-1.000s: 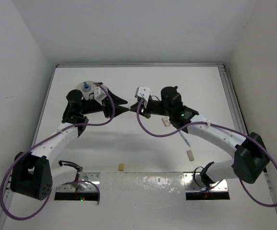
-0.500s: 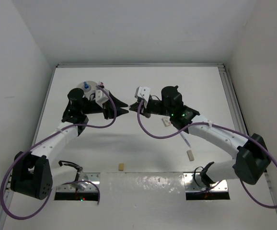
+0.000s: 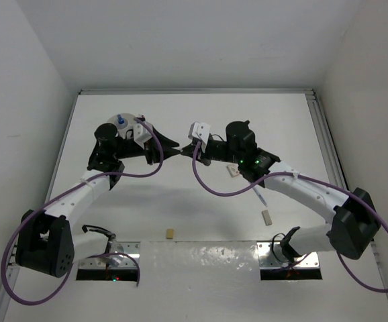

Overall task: Sort the stationery into containers
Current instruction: Pick up the pen cap at the corner of the board, then pick up the pen from the center of the board.

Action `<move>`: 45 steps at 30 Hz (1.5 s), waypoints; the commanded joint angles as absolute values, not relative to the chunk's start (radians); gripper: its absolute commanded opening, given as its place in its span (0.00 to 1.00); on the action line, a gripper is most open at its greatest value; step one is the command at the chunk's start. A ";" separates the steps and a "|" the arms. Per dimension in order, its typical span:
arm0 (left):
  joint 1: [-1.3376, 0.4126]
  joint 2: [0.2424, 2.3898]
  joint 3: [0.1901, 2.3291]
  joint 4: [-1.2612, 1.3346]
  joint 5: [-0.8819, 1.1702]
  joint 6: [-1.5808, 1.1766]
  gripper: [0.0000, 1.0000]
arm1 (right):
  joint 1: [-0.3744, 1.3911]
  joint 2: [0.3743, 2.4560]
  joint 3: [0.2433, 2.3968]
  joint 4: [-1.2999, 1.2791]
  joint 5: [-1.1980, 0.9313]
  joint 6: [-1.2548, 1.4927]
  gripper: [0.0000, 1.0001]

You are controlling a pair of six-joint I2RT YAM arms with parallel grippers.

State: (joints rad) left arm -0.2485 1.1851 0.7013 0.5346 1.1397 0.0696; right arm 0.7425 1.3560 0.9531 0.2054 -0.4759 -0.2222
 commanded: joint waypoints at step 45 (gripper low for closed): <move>-0.291 1.186 0.719 0.580 1.127 0.072 0.00 | 0.778 1.347 1.017 0.295 -0.474 -0.238 0.00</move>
